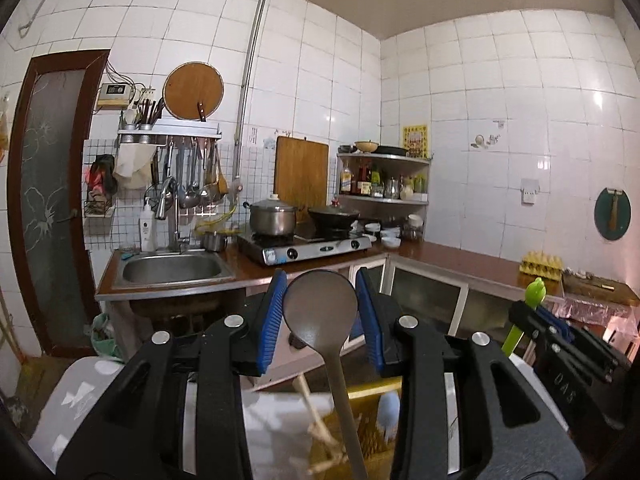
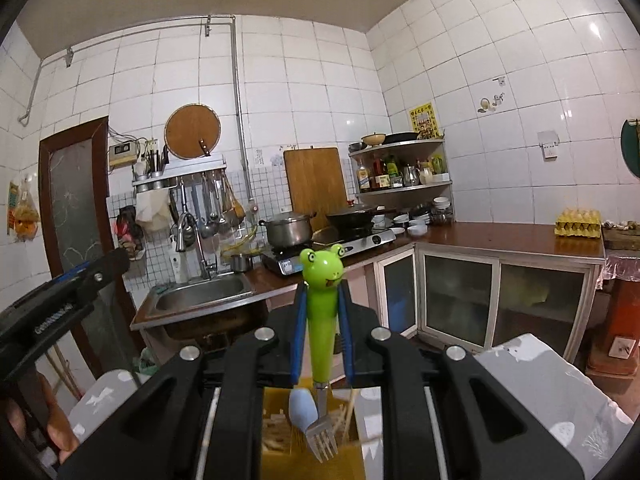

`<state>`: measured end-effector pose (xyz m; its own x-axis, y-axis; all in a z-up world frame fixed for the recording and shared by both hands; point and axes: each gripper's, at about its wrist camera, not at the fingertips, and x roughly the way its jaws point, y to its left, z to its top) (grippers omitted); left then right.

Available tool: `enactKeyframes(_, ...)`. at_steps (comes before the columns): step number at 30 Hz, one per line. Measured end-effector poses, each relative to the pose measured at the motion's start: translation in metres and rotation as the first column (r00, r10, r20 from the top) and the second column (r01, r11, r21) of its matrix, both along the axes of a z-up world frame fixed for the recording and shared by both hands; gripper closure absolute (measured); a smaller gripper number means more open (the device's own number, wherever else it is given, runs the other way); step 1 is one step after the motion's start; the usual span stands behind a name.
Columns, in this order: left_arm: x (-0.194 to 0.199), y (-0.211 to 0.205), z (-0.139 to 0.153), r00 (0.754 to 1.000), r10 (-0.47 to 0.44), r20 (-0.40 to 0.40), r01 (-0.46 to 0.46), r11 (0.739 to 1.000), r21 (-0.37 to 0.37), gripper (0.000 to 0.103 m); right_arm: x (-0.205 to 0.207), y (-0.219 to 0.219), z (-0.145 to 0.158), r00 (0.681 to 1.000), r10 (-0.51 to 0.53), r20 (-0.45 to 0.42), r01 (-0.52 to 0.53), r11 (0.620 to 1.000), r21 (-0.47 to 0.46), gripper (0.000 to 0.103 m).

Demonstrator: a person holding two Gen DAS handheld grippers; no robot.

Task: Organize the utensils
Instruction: 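Lift the frog fork and spoon and lower them into the yellow holder, then open both tools to release the fork and spoon into the holder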

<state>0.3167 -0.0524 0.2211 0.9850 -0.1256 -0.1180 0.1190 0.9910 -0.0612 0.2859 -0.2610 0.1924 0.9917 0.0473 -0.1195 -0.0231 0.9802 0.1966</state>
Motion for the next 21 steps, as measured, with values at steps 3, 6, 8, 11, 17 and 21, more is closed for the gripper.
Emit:
enactKeyframes(3,0.026,-0.015,-0.013,1.0,0.008,-0.002,-0.008,1.0,0.026,0.069,0.021,0.001,-0.009,1.0,0.006,-0.016,-0.006,1.0,0.012,0.088)
enactKeyframes(6,0.05,-0.024,-0.039,0.999,0.013,-0.039,-0.012,0.999,0.037,0.069,0.037,0.001,-0.025,0.999,0.008,-0.038,-0.008,1.0,0.011,0.088)
enactKeyframes(8,0.063,-0.026,-0.058,0.997,0.017,-0.071,-0.014,0.999,0.042,0.069,0.049,-0.001,-0.041,0.998,0.006,-0.065,-0.005,1.0,0.007,0.088)
enactKeyframes(11,0.071,-0.028,-0.084,0.994,0.021,-0.105,-0.015,0.998,0.062,0.069,0.059,-0.003,-0.062,0.995,-0.001,-0.095,0.0,1.0,-0.006,0.088)
enactKeyframes(17,0.079,-0.027,-0.117,0.989,0.029,-0.148,-0.016,0.996,0.093,0.068,0.069,0.001,-0.093,0.989,-0.012,-0.148,0.004,0.999,-0.051,0.088)
enactKeyframes(21,0.079,-0.023,-0.126,0.987,0.039,-0.156,-0.024,0.995,0.098,0.068,0.073,0.001,-0.108,0.984,-0.029,-0.177,0.017,0.998,-0.068,0.088)
